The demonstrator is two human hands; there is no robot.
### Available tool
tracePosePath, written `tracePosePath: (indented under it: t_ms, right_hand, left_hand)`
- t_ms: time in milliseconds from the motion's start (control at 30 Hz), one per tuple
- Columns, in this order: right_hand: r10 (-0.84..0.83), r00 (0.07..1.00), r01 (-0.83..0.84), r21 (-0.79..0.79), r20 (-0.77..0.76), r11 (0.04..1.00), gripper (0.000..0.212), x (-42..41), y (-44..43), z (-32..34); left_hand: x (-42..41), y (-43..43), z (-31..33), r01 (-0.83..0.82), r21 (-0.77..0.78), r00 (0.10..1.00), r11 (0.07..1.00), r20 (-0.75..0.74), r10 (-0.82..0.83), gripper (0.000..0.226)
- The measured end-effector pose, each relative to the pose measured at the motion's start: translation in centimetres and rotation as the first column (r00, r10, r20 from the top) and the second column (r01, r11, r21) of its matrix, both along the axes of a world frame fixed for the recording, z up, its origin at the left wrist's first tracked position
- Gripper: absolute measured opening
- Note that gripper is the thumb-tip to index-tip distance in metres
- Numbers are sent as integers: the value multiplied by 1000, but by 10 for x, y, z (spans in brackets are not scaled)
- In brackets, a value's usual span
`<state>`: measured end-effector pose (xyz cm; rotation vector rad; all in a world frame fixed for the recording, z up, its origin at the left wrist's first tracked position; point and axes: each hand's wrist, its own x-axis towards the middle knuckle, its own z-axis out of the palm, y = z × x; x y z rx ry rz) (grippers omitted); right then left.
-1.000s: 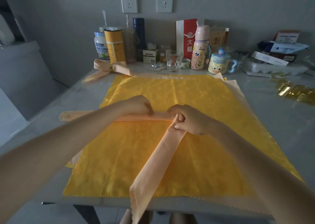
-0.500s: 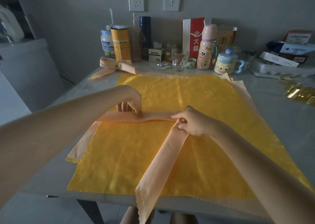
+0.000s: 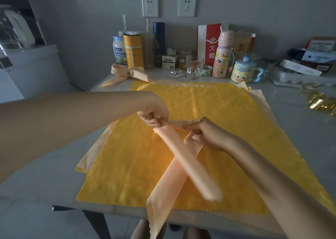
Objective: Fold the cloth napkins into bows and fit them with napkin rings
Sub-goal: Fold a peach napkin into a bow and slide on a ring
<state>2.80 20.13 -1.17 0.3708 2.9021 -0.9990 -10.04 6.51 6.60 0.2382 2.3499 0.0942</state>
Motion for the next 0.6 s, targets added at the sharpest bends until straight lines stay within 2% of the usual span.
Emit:
tracePosePath:
  t_ms: [33, 67, 100, 133, 167, 267, 400, 467, 533, 600]
  right_hand:
    - [-42, 999, 39, -119, -16, 992, 20, -1, -1, 2]
    - [-65, 998, 61, -212, -12, 975, 18, 0, -4, 7]
    - [-68, 997, 63, -181, -24, 981, 26, 1, -3, 8]
    - [-68, 997, 62, -169, -30, 984, 26, 0, -2, 7]
    - [-58, 998, 54, -163, -19, 985, 16, 1, -1, 7]
    - [23, 999, -21, -77, 24, 997, 38, 8, -2, 11]
    - [25, 1000, -22, -144, 16, 989, 16, 12, -3, 17]
    - [46, 998, -32, -255, 48, 966, 36, 15, -3, 24]
    - [86, 992, -52, -320, 95, 946, 52, 20, -3, 30]
    - [120, 984, -73, -319, 130, 945, 55, 25, -3, 32]
  left_hand:
    - [0, 8, -12, -36, 33, 999, 999, 26, 35, 14]
    - [2, 9, -14, -92, 91, 995, 992, 48, 88, 14]
    - [6, 10, -20, -112, 133, 993, 985, 57, 105, 19]
    - [10, 8, -22, -162, 211, 986, 964, 75, 149, 18]
    - [14, 8, -24, -208, 290, 978, 934, 78, 193, 17]
    - [36, 6, -28, -199, 422, 978, 885, 24, 209, 21]
    - [59, 6, -27, -117, 447, 960, 887, -176, 215, 15]
    - [65, 7, -26, -22, 408, 946, 913, -287, 151, 20]
    - [70, 8, -24, 34, 420, 947, 907, -303, 105, 22]
    - [74, 8, -26, 62, 433, 949, 899, -306, 81, 26]
